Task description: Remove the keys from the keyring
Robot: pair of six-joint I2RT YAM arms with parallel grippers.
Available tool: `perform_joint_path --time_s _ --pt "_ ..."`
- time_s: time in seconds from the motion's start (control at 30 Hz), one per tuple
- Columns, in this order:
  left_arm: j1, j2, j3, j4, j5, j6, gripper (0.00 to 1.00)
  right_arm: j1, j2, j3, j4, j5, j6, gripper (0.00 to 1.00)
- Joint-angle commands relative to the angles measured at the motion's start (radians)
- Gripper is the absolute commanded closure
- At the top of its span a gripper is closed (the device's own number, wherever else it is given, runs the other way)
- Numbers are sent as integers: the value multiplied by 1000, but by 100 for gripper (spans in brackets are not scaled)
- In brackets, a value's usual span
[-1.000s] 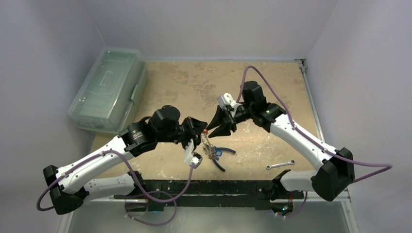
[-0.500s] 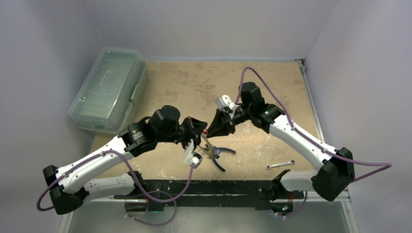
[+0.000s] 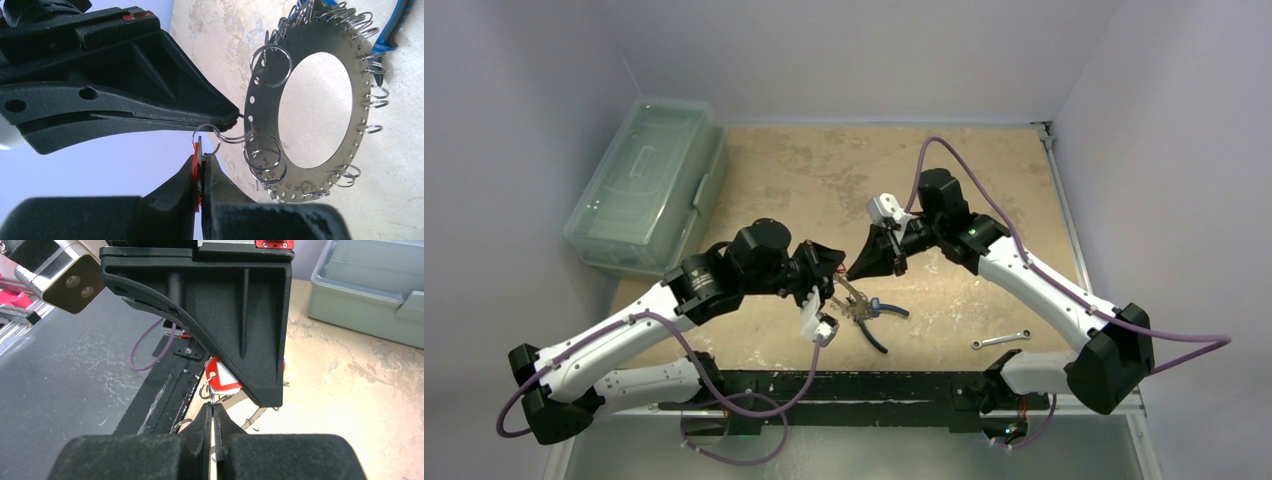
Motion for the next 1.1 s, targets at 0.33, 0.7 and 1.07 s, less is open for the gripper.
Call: perform_joint_path --time_s 0.33,0.7,1.07 --pt "-4 -111 -91 -19 -57 95 100 -6 -17 16 85 -9 126 100" --pt "-5 -135 -198 94 -104 193 100 -12 -11 10 164 -21 240 100" --pt "-4 -163 -268 212 -115 245 100 -12 -4 1 222 -20 311 100"
